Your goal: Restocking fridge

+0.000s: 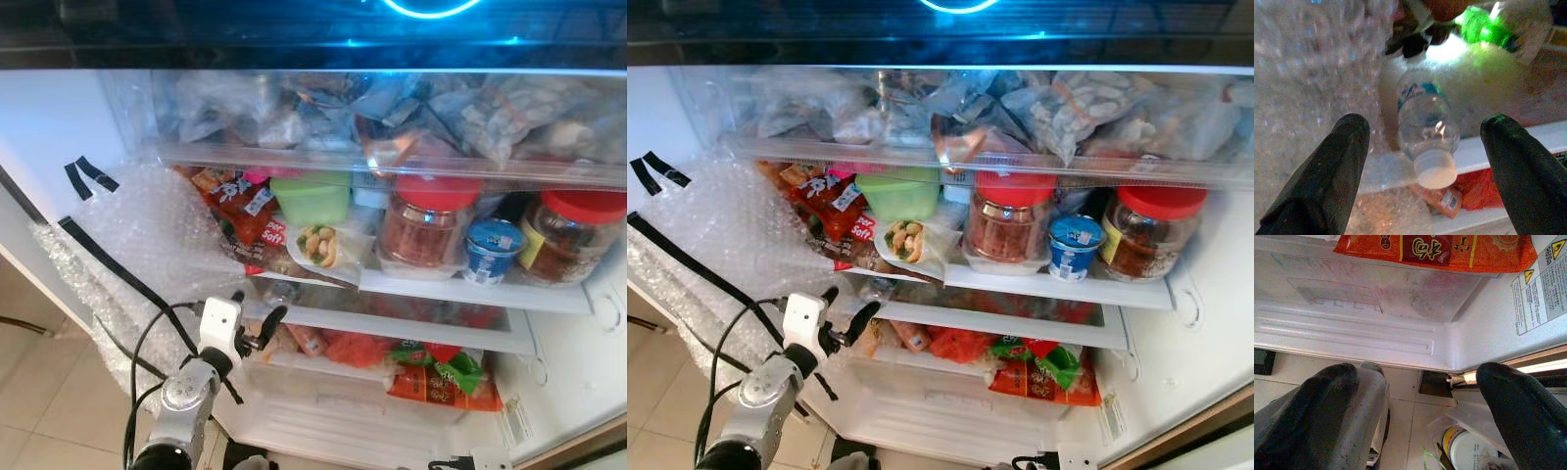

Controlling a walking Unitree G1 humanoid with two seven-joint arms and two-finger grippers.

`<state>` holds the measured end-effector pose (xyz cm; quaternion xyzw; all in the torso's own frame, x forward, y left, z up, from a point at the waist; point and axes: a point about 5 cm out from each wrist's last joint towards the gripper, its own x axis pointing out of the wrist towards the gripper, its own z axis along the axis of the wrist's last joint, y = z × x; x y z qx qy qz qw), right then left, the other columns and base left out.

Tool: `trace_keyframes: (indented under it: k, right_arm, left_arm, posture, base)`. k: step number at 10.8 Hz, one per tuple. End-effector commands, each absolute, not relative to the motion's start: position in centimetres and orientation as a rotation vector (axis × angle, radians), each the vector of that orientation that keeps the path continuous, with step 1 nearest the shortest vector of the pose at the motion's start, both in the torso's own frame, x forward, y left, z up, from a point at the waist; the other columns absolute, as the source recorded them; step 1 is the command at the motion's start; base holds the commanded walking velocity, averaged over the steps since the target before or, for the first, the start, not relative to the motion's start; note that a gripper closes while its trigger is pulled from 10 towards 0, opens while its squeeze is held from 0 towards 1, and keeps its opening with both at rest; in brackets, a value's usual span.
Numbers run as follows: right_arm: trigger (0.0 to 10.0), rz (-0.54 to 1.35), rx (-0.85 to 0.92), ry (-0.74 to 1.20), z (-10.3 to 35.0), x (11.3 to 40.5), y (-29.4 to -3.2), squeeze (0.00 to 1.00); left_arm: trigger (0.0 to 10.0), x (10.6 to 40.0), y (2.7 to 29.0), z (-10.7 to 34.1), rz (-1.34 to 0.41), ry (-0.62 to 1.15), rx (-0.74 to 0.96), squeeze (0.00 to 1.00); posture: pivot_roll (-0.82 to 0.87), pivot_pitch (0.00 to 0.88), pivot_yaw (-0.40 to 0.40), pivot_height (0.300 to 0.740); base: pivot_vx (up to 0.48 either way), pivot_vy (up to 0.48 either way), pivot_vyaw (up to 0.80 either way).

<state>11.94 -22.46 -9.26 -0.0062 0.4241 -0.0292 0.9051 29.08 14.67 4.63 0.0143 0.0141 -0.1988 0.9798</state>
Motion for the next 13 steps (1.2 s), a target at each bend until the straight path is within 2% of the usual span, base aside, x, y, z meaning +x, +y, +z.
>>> trace_keyframes:
  k: [1, 3, 13]
  right_arm:
    - [10.0, -0.036, 0.008, 1.075, -11.0, 7.4, -21.5, 0.0]
    - [10.0, -0.04, 0.011, 1.072, -11.0, 7.4, -21.4, 0.0]
    - [10.0, -0.047, 0.02, 1.066, -11.0, 7.8, -21.2, 0.0]
  left_arm:
    - [10.0, 28.9, 14.6, 4.7, -0.416, 0.032, 0.033, 0.0]
    - [10.0, 28.4, 13.8, 5.1, -0.464, 0.028, 0.021, 0.0]
    - [10.0, 27.3, 14.7, 5.4, -0.401, 0.054, 0.03, 0.0]
  posture:
    - [-0.02, 0.033, 0.061, 0.656]
    - [-0.03, 0.027, 0.069, 0.656]
    - [-0.02, 0.018, 0.08, 0.656]
  base:
    - [0.0, 0.0, 0.0]
    - [0.0, 0.0, 0.0]
    - [0.0, 0.0, 0.0]
